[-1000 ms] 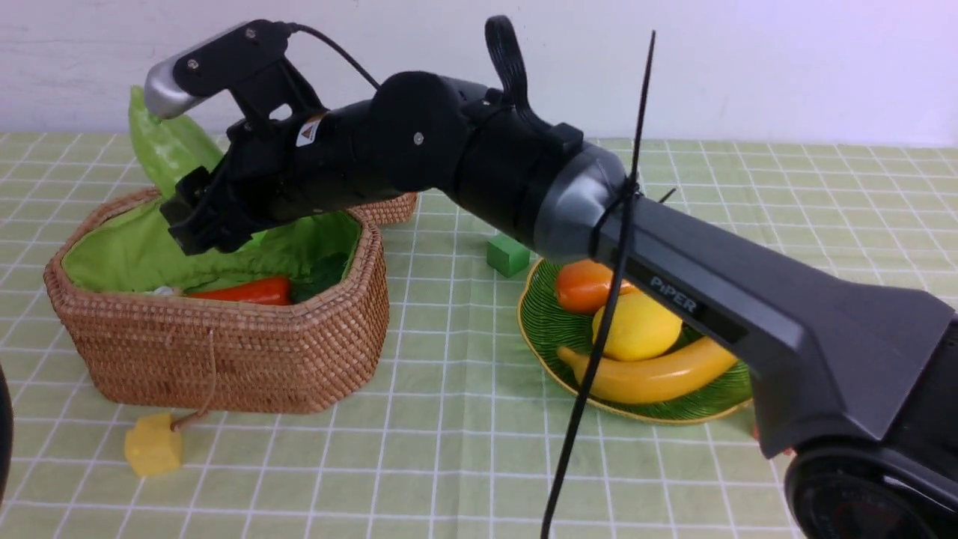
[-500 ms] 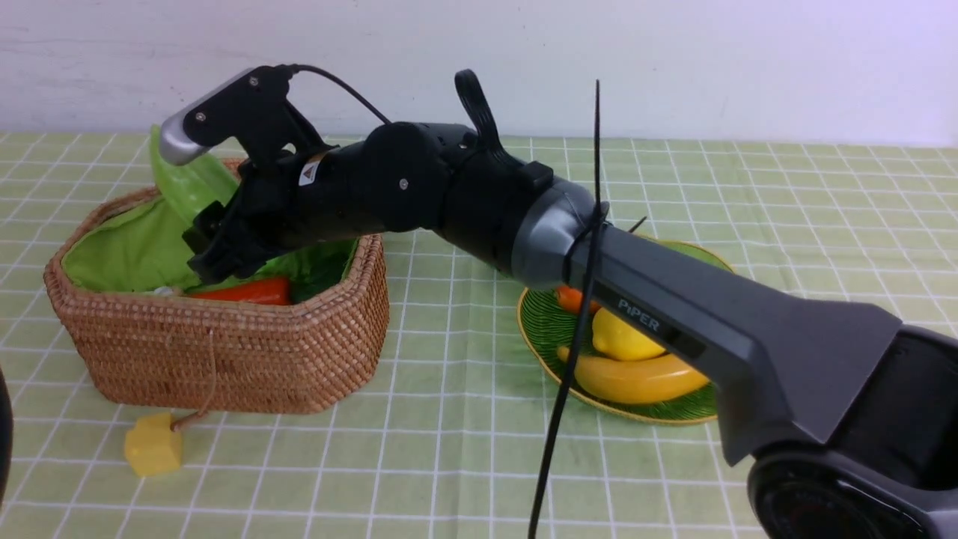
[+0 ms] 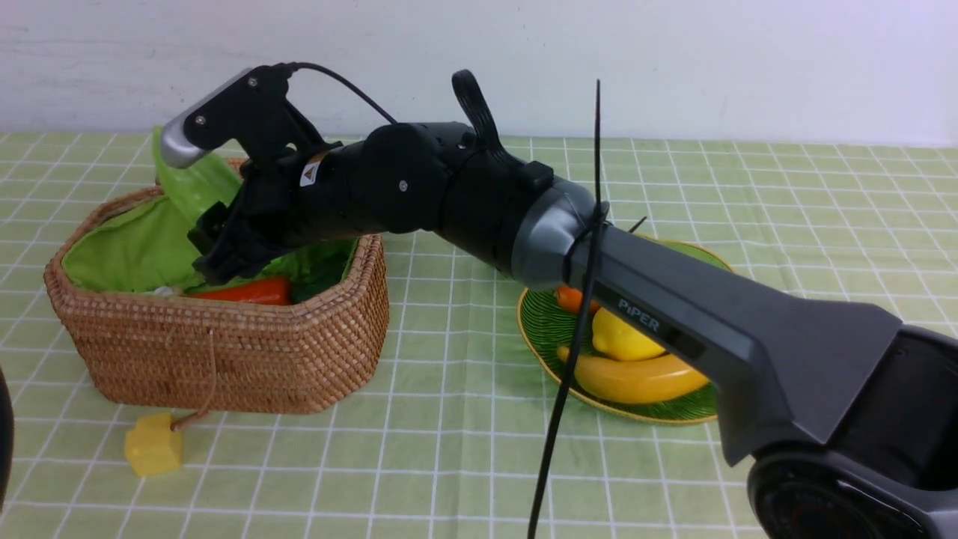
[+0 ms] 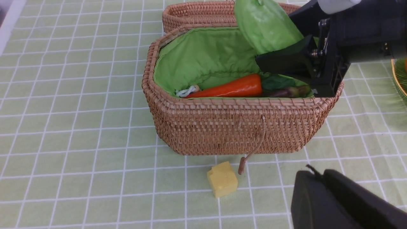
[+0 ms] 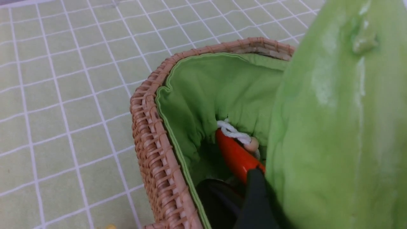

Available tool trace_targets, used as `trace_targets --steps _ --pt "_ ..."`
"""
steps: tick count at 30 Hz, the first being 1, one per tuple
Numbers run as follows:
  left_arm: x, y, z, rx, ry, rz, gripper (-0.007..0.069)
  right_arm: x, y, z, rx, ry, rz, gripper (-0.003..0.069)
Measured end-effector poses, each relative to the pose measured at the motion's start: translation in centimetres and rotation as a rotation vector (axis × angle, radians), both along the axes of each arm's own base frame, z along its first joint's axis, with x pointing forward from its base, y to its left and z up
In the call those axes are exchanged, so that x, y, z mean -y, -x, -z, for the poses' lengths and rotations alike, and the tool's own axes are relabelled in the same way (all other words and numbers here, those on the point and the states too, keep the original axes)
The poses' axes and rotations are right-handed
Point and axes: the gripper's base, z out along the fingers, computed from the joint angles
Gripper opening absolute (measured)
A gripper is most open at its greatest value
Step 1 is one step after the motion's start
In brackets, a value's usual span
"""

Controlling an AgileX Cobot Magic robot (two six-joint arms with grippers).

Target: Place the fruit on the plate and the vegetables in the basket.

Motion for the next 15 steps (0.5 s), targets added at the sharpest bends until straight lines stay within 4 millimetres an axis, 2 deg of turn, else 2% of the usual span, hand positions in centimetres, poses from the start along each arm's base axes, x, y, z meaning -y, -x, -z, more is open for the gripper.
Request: trace_targets --steps 8,12,15 --pt "0.14 -0.05 -0.12 0.014 0.010 0.012 0.0034 0.03 -0.03 0.02 -0.010 -0.004 0.009 0.0599" --pt "0.17 -0.07 -0.15 0.018 0.012 0.015 0.0034 0.03 -0.01 0.04 -0.012 -0.002 0.009 0.0601" --pt "0.18 -0.07 -0.16 0.019 0.012 0.016 0.0034 0.07 0.11 0.06 -0.025 0.007 0.003 0.0572"
